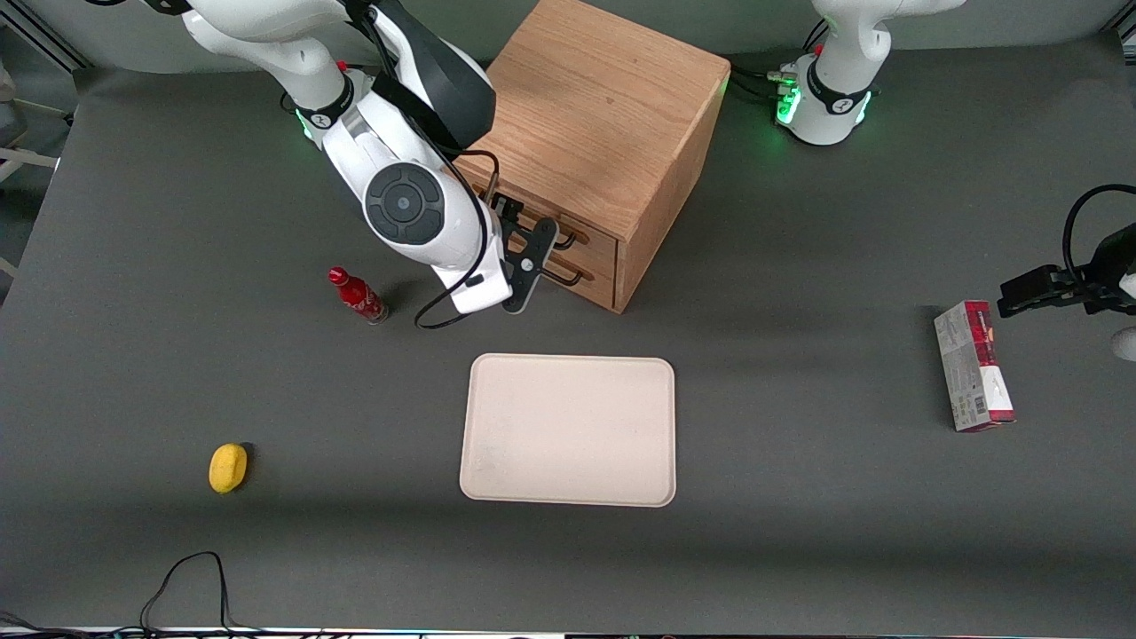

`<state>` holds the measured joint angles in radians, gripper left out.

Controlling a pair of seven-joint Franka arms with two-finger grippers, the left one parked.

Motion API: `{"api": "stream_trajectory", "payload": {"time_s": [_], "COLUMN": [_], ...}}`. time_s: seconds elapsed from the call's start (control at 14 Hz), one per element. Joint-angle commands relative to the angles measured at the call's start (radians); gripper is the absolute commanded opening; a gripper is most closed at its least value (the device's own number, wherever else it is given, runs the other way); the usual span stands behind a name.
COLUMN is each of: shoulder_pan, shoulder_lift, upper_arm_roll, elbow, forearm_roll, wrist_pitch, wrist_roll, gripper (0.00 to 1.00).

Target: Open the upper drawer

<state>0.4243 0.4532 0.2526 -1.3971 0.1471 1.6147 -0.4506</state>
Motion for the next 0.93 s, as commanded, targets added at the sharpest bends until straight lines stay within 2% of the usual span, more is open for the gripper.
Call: {"api": "stream_trajectory", "payload": {"time_s": [0.0,0.86], "shoulder_pan": [0.027,0.044], "shoulder_lift": [0.035,0.065], "upper_arm_roll": [-0.001,-0.003], "elbow": [0.030,0.000], "forearm_roll": [-0.007,-0.011], "wrist_pitch": [0.010,0.010], "wrist_roll": [-0.017,-0.016], "gripper": [1.00,1.00]}}
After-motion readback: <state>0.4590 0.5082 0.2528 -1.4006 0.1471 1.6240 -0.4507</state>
